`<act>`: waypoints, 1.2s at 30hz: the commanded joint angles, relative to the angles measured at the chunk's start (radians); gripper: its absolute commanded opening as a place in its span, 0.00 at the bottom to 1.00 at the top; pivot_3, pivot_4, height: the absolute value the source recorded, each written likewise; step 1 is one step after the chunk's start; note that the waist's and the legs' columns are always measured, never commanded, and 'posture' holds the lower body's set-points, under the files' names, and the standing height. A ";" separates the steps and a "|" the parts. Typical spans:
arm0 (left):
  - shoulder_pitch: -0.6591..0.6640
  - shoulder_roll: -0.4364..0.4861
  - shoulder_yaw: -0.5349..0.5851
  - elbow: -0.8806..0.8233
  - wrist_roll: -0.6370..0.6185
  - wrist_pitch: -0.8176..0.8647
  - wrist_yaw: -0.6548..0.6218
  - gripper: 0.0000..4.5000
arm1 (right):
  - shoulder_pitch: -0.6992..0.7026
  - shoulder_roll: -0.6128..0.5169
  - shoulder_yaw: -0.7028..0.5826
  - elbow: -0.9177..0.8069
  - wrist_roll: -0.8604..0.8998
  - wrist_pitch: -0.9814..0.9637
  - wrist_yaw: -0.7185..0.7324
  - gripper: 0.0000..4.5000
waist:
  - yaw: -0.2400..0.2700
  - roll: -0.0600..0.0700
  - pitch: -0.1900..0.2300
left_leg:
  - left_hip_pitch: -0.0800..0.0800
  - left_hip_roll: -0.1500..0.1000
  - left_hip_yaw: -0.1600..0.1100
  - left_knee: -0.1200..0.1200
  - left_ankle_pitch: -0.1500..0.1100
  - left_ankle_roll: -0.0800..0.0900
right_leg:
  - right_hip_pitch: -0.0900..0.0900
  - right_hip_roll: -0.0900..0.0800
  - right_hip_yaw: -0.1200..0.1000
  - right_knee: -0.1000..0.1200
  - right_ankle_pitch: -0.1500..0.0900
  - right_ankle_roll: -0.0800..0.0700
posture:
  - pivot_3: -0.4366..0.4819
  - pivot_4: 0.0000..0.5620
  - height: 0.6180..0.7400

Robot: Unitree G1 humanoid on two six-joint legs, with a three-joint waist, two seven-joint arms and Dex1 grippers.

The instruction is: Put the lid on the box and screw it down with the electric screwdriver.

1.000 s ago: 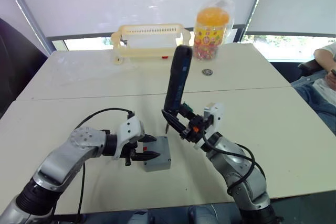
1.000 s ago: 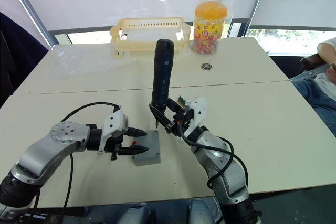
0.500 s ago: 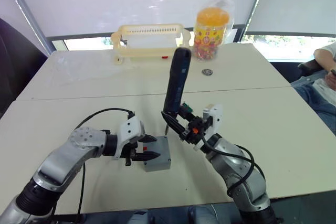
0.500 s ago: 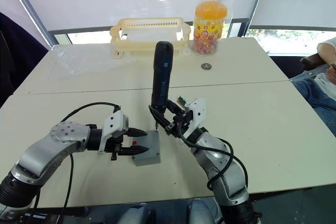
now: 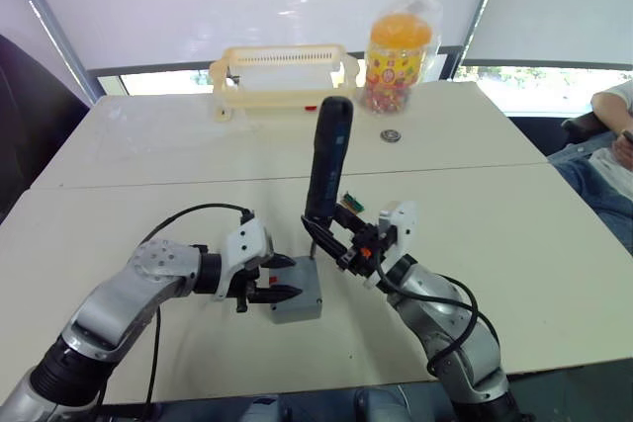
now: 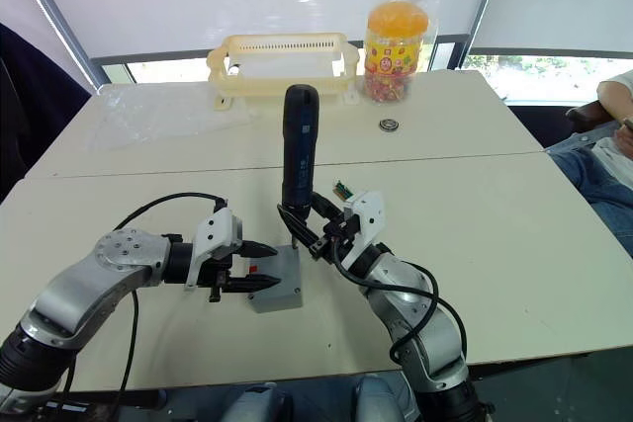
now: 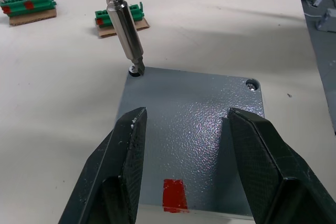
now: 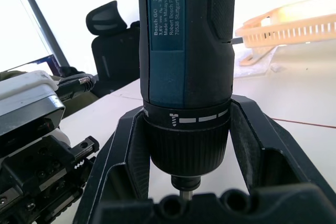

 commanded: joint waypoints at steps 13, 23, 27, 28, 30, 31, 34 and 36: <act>0.003 0.002 -0.018 0.004 0.014 0.012 -0.001 0.55 | -0.025 0.016 -0.021 -0.098 0.060 0.012 -0.026 0.39 | 0.000 0.000 0.000 | 0.000 0.000 0.000 0.000 0.000 0.000 | 0.000 0.000 0.000 0.000 0.000 0.000 | 0.48 0.27 1.00; 0.005 0.001 -0.016 0.001 0.013 0.015 0.002 0.55 | -0.014 0.015 -0.015 -0.056 0.032 -0.021 -0.011 0.39 | 0.000 0.000 0.000 | 0.000 0.000 0.000 0.000 0.000 0.000 | 0.000 0.000 0.000 0.000 0.000 0.000 | 0.48 0.27 1.00; 0.006 0.002 -0.015 0.000 0.013 0.017 0.003 0.55 | -0.010 0.020 -0.009 -0.030 0.015 -0.042 -0.004 0.39 | 0.000 0.000 0.000 | 0.000 0.000 0.000 0.000 0.000 0.000 | 0.000 0.000 0.000 0.000 0.000 0.000 | 0.48 0.27 1.00; 0.006 0.003 -0.015 0.000 0.013 0.017 0.003 0.55 | -0.009 0.021 -0.007 -0.024 0.012 -0.048 -0.002 0.39 | 0.000 0.000 0.000 | 0.000 0.000 0.000 0.000 0.000 0.000 | 0.000 0.000 0.000 0.000 0.000 0.000 | 0.48 0.27 1.00; 0.006 0.004 -0.012 -0.001 0.011 0.019 0.002 0.55 | -0.008 0.020 -0.006 -0.016 0.006 -0.057 -0.001 0.39 | 0.000 0.000 0.000 | 0.000 0.000 0.000 0.000 0.000 0.000 | 0.000 0.000 0.000 0.000 0.000 0.000 | 0.48 0.27 1.00; 0.005 0.006 -0.011 -0.002 0.010 0.020 0.002 0.55 | -0.006 0.019 -0.006 -0.011 0.003 -0.062 0.000 0.39 | 0.000 0.000 0.000 | 0.000 0.000 0.000 0.000 0.000 0.000 | 0.000 0.000 0.000 0.000 0.000 0.000 | 0.48 0.27 1.00; 0.005 0.007 -0.009 -0.003 0.009 0.022 0.002 0.55 | -0.003 0.019 -0.006 -0.002 -0.006 -0.071 0.004 0.39 | 0.000 0.000 0.000 | 0.000 0.000 0.000 0.000 0.000 0.000 | 0.000 0.000 0.000 0.000 0.000 0.000 | 0.48 0.27 1.00; 0.003 0.007 -0.009 -0.003 0.009 0.023 0.003 0.55 | -0.001 0.016 -0.003 0.002 -0.011 -0.076 0.007 0.39 | 0.000 0.000 0.000 | 0.000 0.000 0.000 0.000 0.000 0.000 | 0.000 0.000 0.000 0.000 0.000 0.000 | 0.48 0.27 1.00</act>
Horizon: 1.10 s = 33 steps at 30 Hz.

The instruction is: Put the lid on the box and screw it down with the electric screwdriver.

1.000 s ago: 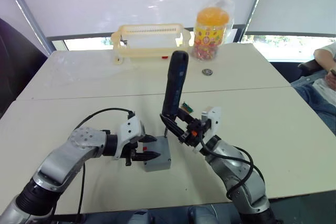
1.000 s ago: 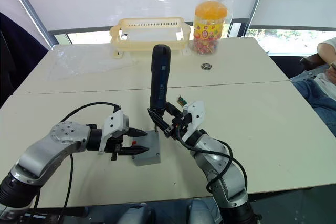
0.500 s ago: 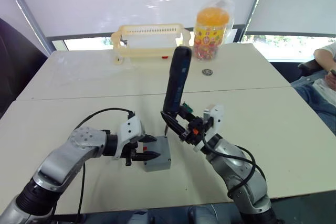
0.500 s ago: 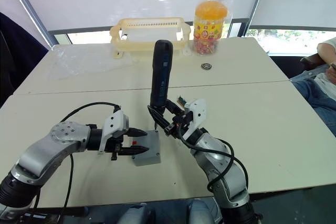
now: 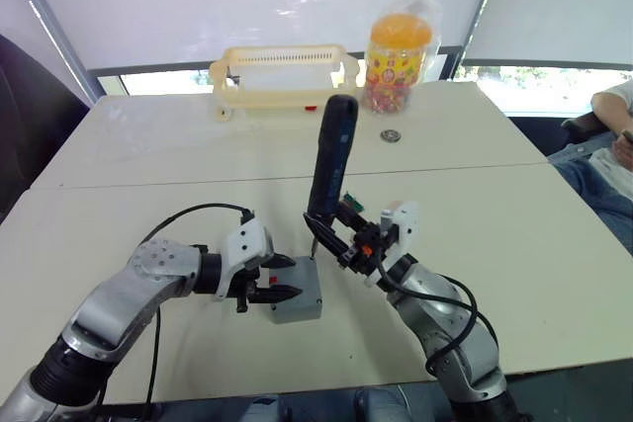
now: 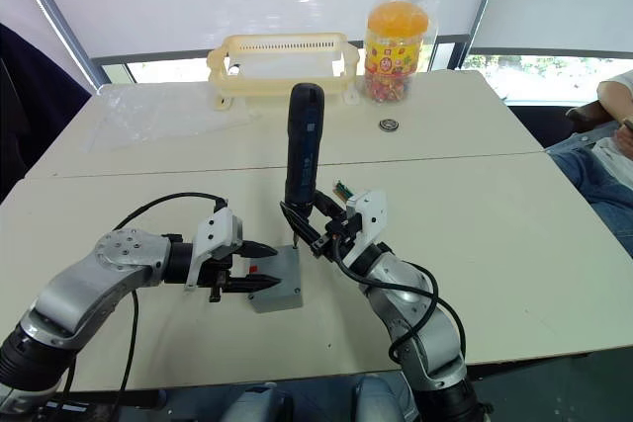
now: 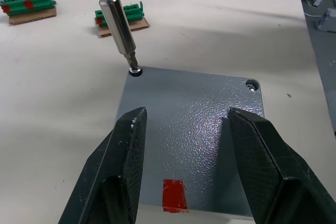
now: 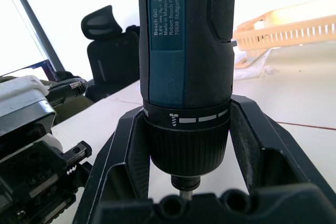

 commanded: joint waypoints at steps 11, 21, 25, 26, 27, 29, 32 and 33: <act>0.003 0.007 -0.016 0.002 0.013 0.016 -0.001 0.55 | -0.009 -0.045 0.066 0.031 -0.123 -0.113 0.051 0.39 | -0.001 0.000 0.000 | 0.001 0.000 0.000 0.000 0.000 0.000 | 0.001 0.000 0.000 0.000 0.000 0.000 | 0.48 0.27 1.00; 0.010 0.014 -0.024 -0.001 0.019 0.014 -0.003 0.55 | -0.010 -0.043 0.070 0.100 -0.166 -0.169 0.059 0.39 | -0.001 0.000 -0.001 | 0.002 0.000 0.000 0.000 0.000 0.000 | 0.002 0.000 0.000 0.000 0.000 0.000 | 0.48 0.27 1.00; 0.012 0.015 -0.022 -0.007 0.016 0.017 -0.002 0.55 | -0.004 -0.042 0.071 0.113 -0.174 -0.185 0.057 0.39 | 0.000 0.000 -0.001 | 0.002 0.000 0.000 0.000 0.000 0.000 | 0.002 0.000 0.000 0.000 0.000 0.000 | 0.48 0.27 1.00; 0.012 0.016 -0.021 -0.008 0.016 0.018 -0.002 0.55 | -0.002 -0.042 0.071 0.115 -0.177 -0.189 0.057 0.39 | 0.000 0.000 -0.001 | 0.002 0.000 0.000 0.000 0.000 0.000 | 0.002 0.000 0.000 0.000 0.000 0.000 | 0.48 0.27 1.00; 0.013 0.016 -0.021 -0.009 0.015 0.019 -0.002 0.55 | 0.000 -0.044 0.071 0.117 -0.178 -0.189 0.057 0.39 | 0.000 0.000 -0.001 | 0.002 0.000 0.000 0.000 0.000 0.000 | 0.002 0.000 0.000 0.000 0.000 0.000 | 0.48 0.27 1.00; 0.015 0.017 -0.021 -0.011 0.015 0.018 -0.004 0.55 | 0.003 -0.045 0.070 0.118 -0.177 -0.190 0.057 0.39 | 0.000 0.000 -0.001 | 0.002 0.000 0.000 0.000 0.000 0.000 | 0.002 0.000 0.000 0.000 0.000 0.000 | 0.48 0.27 1.00; 0.017 0.018 -0.023 -0.013 0.014 0.020 -0.005 0.55 | 0.012 -0.046 0.070 0.112 -0.170 -0.187 0.059 0.39 | 0.000 0.000 -0.002 | 0.002 0.000 0.000 0.000 0.000 0.000 | 0.002 0.000 0.000 0.000 0.000 0.000 | 0.48 0.27 1.00; 0.018 0.019 -0.023 -0.014 0.014 0.020 -0.005 0.55 | 0.014 -0.046 0.070 0.110 -0.168 -0.186 0.059 0.39 | 0.000 0.000 -0.002 | 0.002 0.000 0.000 0.000 0.000 0.000 | 0.003 0.000 0.000 0.000 0.000 0.000 | 0.48 0.27 1.00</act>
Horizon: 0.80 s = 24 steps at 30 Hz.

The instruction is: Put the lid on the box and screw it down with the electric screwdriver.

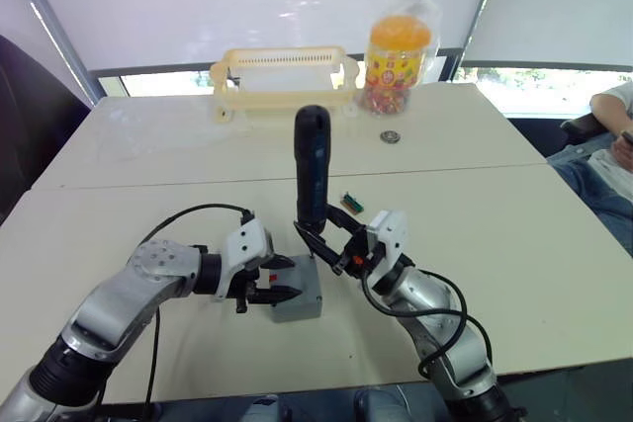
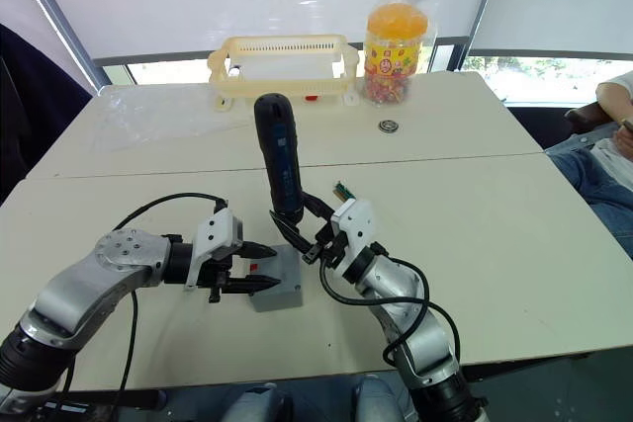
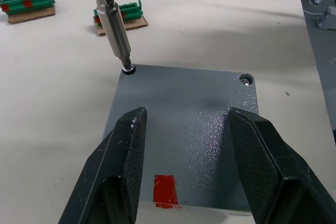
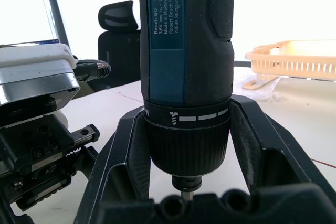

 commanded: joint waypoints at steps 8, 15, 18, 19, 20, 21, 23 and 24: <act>0.042 0.015 -0.035 -0.010 0.031 0.002 -0.002 0.55 | 0.042 -0.003 -0.004 0.036 -0.006 0.021 -0.007 0.39 | 0.000 0.000 -0.004 | 0.000 0.000 0.000 0.000 0.000 0.000 | 0.001 0.000 0.000 0.000 0.000 0.000 | 0.48 0.27 1.00; 0.045 0.011 -0.030 -0.017 0.028 0.010 0.001 0.55 | 0.045 0.000 -0.002 0.041 -0.005 0.021 -0.005 0.39 | 0.001 0.001 -0.013 | 0.001 0.000 0.000 0.000 0.000 0.000 | 0.002 0.000 0.000 -0.001 -0.002 -0.003 | 0.48 0.27 1.00; 0.046 0.009 -0.030 -0.018 0.029 0.010 0.003 0.55 | 0.047 0.004 0.000 0.046 -0.004 0.022 -0.007 0.39 | 0.001 0.001 -0.014 | 0.001 0.000 -0.001 0.000 0.000 0.000 | 0.002 0.000 0.000 -0.001 -0.002 -0.003 | 0.48 0.27 1.00; 0.047 0.008 -0.030 -0.018 0.029 0.011 0.004 0.55 | 0.047 0.005 0.000 0.049 -0.006 0.020 -0.007 0.39 | 0.001 0.001 -0.014 | 0.001 0.000 -0.001 0.000 0.000 0.000 | 0.002 0.000 0.000 -0.001 -0.002 -0.003 | 0.48 0.27 1.00; 0.048 0.008 -0.030 -0.018 0.029 0.011 0.005 0.55 | 0.046 0.006 0.000 0.052 -0.008 0.018 -0.007 0.39 | 0.001 0.001 -0.014 | 0.001 0.000 -0.001 0.000 0.000 0.000 | 0.002 0.000 0.000 -0.001 -0.002 -0.003 | 0.48 0.27 1.00; 0.048 0.008 -0.031 -0.017 0.030 0.010 0.005 0.55 | 0.045 0.006 0.000 0.055 -0.009 0.016 -0.007 0.39 | 0.001 0.001 -0.015 | 0.001 0.000 -0.001 0.000 0.000 0.000 | 0.002 0.000 0.000 -0.001 -0.002 -0.003 | 0.48 0.27 1.00; 0.048 0.009 -0.032 -0.016 0.031 0.009 0.005 0.55 | 0.042 0.007 0.000 0.060 -0.013 0.012 -0.007 0.39 | 0.001 0.001 -0.015 | 0.001 0.000 -0.001 0.000 0.000 0.000 | 0.002 0.000 0.000 -0.001 -0.002 -0.003 | 0.48 0.27 1.00; 0.048 0.010 -0.032 -0.014 0.032 0.008 0.004 0.55 | 0.040 0.007 0.000 0.065 -0.015 0.009 -0.008 0.39 | 0.001 0.001 -0.015 | 0.001 0.000 -0.001 0.000 0.000 0.000 | 0.002 0.000 0.000 -0.001 -0.002 -0.003 | 0.48 0.27 1.00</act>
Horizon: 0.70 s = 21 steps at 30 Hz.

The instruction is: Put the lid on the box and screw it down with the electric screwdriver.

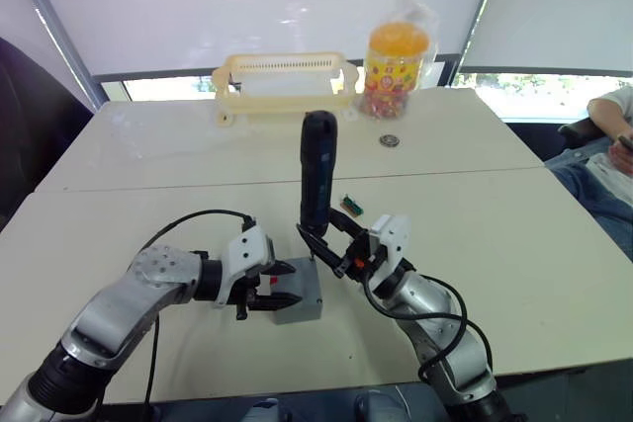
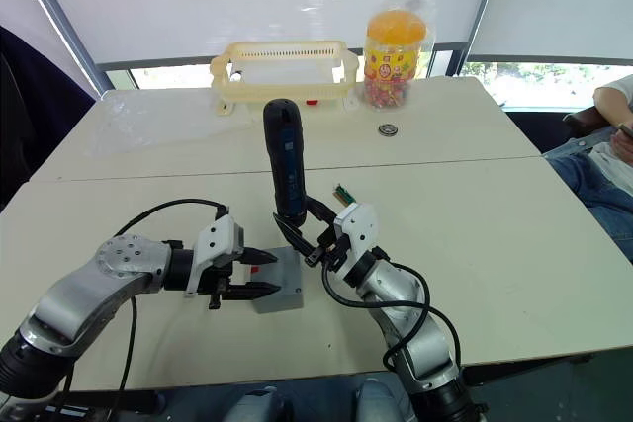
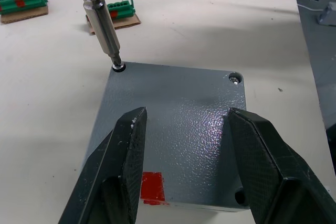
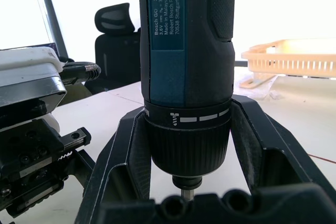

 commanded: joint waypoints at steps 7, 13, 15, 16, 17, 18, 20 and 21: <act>0.024 0.012 -0.026 0.000 0.017 0.014 -0.003 0.55 | 0.013 -0.003 0.011 0.073 -0.023 0.015 -0.002 0.39 | 0.000 0.000 0.000 | 0.000 0.000 0.000 0.000 0.000 0.000 | 0.000 0.000 0.000 0.000 0.000 0.000 | 0.48 0.27 1.00; 0.031 0.020 -0.033 0.008 0.027 0.004 -0.008 0.55 | 0.033 -0.004 0.019 0.066 -0.015 0.045 -0.006 0.39 | -0.001 0.000 -0.004 | 0.000 0.000 0.000 0.000 0.000 0.000 | 0.001 0.000 0.000 0.000 0.000 0.000 | 0.48 0.27 1.00; 0.032 0.021 -0.036 0.013 0.032 -0.002 -0.009 0.55 | 0.030 -0.005 0.017 0.071 -0.012 0.053 -0.005 0.39 | -0.001 0.000 -0.005 | 0.001 0.000 0.000 0.000 0.000 0.000 | 0.001 0.000 0.000 0.000 0.000 0.000 | 0.48 0.27 1.00; 0.034 0.022 -0.040 0.015 0.036 -0.007 -0.010 0.55 | 0.030 -0.005 0.017 0.073 -0.009 0.059 -0.004 0.39 | -0.001 0.000 -0.005 | 0.001 0.000 0.000 0.000 0.000 0.000 | 0.002 0.000 0.000 -0.001 0.000 0.000 | 0.48 0.27 1.00; 0.037 0.024 -0.043 0.016 0.039 -0.010 -0.010 0.55 | 0.034 -0.003 0.017 0.071 -0.004 0.070 -0.006 0.39 | -0.001 0.001 -0.006 | 0.002 0.000 -0.001 0.000 0.000 0.000 | 0.002 0.000 0.000 -0.001 0.000 0.000 | 0.48 0.27 1.00; 0.039 0.026 -0.047 0.017 0.043 -0.013 -0.011 0.55 | 0.037 -0.002 0.017 0.069 0.001 0.078 -0.007 0.39 | -0.001 0.001 -0.007 | 0.002 0.001 -0.001 0.000 0.000 0.000 | 0.003 0.000 -0.001 -0.001 0.000 0.000 | 0.48 0.27 1.00; 0.042 0.031 -0.050 0.018 0.045 -0.013 -0.016 0.55 | 0.041 -0.003 0.021 0.064 0.008 0.098 -0.003 0.39 | -0.001 0.001 -0.009 | 0.003 0.001 -0.001 -0.001 0.000 0.000 | 0.004 0.000 -0.001 -0.002 -0.001 0.000 | 0.48 0.27 1.00; 0.043 0.033 -0.050 0.018 0.045 -0.013 -0.018 0.55 | 0.042 -0.004 0.022 0.062 0.009 0.103 -0.001 0.39 | -0.001 0.002 -0.010 | 0.003 0.001 -0.001 -0.001 0.000 0.000 | 0.004 0.000 -0.001 -0.002 -0.001 0.000 | 0.48 0.27 1.00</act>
